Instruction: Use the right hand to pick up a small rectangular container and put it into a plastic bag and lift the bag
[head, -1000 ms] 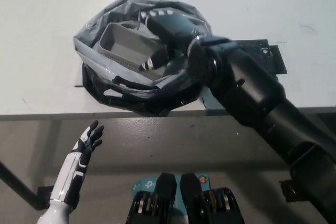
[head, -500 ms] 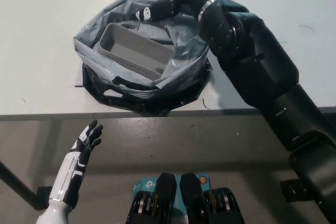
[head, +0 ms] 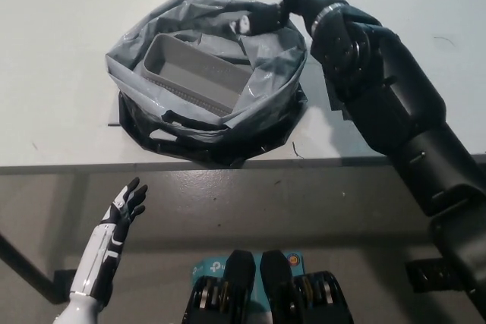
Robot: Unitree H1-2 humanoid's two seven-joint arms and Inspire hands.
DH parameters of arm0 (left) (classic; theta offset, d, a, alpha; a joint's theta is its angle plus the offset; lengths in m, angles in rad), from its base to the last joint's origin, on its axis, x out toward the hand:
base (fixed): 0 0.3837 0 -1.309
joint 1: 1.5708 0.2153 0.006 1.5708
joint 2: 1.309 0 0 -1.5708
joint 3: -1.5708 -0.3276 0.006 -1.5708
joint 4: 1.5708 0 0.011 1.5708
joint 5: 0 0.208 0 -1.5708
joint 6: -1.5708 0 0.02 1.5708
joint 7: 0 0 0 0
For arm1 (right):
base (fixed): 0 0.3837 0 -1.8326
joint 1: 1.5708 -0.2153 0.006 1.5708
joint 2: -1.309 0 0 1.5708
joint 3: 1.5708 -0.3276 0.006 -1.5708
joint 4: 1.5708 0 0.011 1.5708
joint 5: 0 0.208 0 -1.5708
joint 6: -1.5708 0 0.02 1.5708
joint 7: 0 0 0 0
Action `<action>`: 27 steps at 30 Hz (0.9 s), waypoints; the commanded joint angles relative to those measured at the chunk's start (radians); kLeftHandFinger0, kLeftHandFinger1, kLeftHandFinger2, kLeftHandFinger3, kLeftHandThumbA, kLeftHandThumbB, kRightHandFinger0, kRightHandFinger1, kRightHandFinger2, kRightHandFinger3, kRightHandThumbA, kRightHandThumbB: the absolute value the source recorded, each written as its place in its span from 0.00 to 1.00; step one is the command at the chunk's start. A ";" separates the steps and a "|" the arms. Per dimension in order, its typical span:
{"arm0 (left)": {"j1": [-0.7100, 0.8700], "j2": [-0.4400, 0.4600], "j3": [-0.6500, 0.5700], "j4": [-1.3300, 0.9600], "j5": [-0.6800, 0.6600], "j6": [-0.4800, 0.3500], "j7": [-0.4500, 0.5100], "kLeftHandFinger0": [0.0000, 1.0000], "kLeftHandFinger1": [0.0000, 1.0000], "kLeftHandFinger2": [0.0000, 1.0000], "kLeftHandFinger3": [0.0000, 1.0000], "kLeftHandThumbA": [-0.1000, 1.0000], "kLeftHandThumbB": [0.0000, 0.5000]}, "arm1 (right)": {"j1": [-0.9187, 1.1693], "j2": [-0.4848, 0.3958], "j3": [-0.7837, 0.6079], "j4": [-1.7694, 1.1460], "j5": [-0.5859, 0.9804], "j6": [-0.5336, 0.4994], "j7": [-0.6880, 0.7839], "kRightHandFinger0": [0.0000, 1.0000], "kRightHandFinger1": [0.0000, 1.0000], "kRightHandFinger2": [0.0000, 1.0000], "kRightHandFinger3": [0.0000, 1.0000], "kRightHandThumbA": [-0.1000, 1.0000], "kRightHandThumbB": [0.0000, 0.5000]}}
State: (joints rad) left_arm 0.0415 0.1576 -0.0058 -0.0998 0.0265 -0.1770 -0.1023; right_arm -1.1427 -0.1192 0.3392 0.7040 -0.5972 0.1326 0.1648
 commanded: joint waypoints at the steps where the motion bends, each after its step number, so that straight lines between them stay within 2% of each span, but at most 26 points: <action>1: 0.008 0.006 0.002 -0.026 -0.012 -0.020 -0.006 1.00 1.00 1.00 1.00 1.00 0.49 | -0.048 -0.024 -0.009 0.061 0.003 -0.016 -0.056 1.00 1.00 1.00 1.00 0.93 1.00; 11: 0.013 0.006 0.001 -0.028 -0.006 -0.023 -0.005 1.00 1.00 1.00 1.00 1.00 0.49 | -0.070 -0.043 -0.028 0.208 0.033 -0.037 -0.095 1.00 1.00 1.00 1.00 0.95 1.00; 15: 0.012 0.005 0.001 -0.026 -0.007 -0.022 -0.003 1.00 1.00 1.00 1.00 1.00 0.48 | -0.072 -0.033 -0.070 0.224 0.092 0.000 -0.042 1.00 1.00 1.00 1.00 0.93 1.00; 21: 0.011 0.003 0.001 -0.025 -0.007 -0.024 -0.003 1.00 1.00 1.00 1.00 1.00 0.48 | -0.084 -0.014 -0.108 0.265 0.152 -0.001 0.008 1.00 1.00 1.00 1.00 0.96 0.98; 25: 0.010 0.004 -0.001 -0.025 -0.003 -0.021 -0.003 1.00 1.00 1.00 1.00 1.00 0.48 | -0.095 -0.002 -0.132 0.303 0.197 -0.001 0.048 1.00 1.00 1.00 1.00 0.95 0.95; 27: 0.009 0.006 0.000 -0.024 -0.002 -0.023 -0.003 1.00 1.00 1.00 1.00 1.00 0.48 | -0.100 0.016 -0.179 0.340 0.259 0.014 0.079 1.00 1.00 1.00 1.00 0.90 0.94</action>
State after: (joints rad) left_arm 0.0538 0.1569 -0.0062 -0.0998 0.0249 -0.1771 -0.1023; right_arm -1.1509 -0.1283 0.2242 1.0109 -0.4605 0.1345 0.1734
